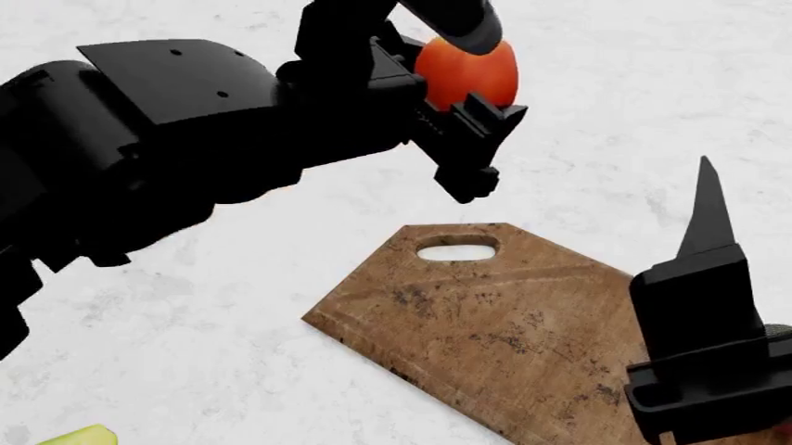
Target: Place the avocado, onion, tomato and bell pepper on the cutting board.
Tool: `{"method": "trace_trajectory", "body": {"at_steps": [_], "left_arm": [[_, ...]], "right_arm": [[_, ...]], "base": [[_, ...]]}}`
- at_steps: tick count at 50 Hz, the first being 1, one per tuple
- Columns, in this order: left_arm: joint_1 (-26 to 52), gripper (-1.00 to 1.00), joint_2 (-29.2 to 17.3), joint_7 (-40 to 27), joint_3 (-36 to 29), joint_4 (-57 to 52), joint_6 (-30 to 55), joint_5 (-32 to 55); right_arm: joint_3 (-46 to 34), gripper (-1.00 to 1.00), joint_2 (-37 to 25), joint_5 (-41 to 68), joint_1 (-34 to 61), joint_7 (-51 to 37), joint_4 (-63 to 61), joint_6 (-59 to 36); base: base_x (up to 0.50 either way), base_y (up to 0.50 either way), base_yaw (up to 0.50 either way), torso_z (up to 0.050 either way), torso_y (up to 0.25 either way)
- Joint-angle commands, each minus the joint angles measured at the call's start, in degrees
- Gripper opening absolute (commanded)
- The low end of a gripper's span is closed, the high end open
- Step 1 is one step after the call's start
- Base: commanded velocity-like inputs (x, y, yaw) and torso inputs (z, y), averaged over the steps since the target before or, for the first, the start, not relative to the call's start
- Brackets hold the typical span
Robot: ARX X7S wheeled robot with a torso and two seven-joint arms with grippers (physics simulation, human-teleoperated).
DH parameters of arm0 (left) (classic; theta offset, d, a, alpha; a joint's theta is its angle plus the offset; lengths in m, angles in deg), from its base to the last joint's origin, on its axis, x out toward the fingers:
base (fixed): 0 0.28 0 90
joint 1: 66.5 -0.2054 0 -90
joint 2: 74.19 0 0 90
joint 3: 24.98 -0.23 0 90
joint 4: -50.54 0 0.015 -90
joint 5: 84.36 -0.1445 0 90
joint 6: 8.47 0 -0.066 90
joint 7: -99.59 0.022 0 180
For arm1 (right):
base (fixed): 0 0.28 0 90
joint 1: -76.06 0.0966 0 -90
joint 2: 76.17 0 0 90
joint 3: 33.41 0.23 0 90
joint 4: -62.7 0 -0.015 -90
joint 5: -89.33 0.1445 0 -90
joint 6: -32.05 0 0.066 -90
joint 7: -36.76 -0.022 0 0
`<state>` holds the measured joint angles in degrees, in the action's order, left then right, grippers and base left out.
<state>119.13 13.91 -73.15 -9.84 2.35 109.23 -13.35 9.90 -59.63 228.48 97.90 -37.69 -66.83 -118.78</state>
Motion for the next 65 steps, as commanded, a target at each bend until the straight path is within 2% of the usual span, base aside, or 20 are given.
{"method": "trace_trajectory", "body": {"at_steps": [1,4,10,18,31,44,65], "left_arm": [[-0.45,-1.00,1.89,-5.83,-14.25,5.08,-17.43,14.21],[-1.81,-1.00,1.89,-6.89,-14.51,4.48,-19.88,15.45],[-5.00,-1.00,1.89,-10.18,-14.54,4.10,-27.83,12.31],[-9.09,-1.00,1.89,-11.48,-14.73,3.60,-28.86,9.04],[-13.70,-1.00,1.89,-11.98,-14.72,3.35,-25.58,5.95],[-13.31,-1.00,1.89,-12.50,-14.41,0.18,-22.35,6.01],[-15.51,-1.00,1.89,-12.38,-14.50,2.64,-16.52,7.64]], "right_arm": [[-0.33,1.00,0.89,1.73,1.22,-1.57,0.46,-0.25],[-0.71,1.00,1.59,2.92,2.36,-2.68,1.02,-0.74],[-0.88,1.00,2.47,4.14,3.91,-3.89,1.44,-0.97],[-0.38,1.00,1.95,2.88,2.75,-2.82,0.30,-0.14],[0.05,1.00,2.00,1.40,1.30,-1.81,-0.71,1.27],[0.23,1.00,1.73,1.59,1.27,-1.87,-1.12,1.58],[-0.15,1.00,2.78,2.98,3.17,-3.19,-0.04,0.56]], "base": [[0.00,0.00,0.00,0.000,0.000],[0.00,0.00,0.00,0.000,0.000],[0.00,0.00,0.00,0.000,0.000],[0.00,0.00,0.00,0.000,0.000],[0.00,0.00,0.00,0.000,0.000],[0.00,0.00,0.00,0.000,0.000],[0.00,0.00,0.00,0.000,0.000]]}}
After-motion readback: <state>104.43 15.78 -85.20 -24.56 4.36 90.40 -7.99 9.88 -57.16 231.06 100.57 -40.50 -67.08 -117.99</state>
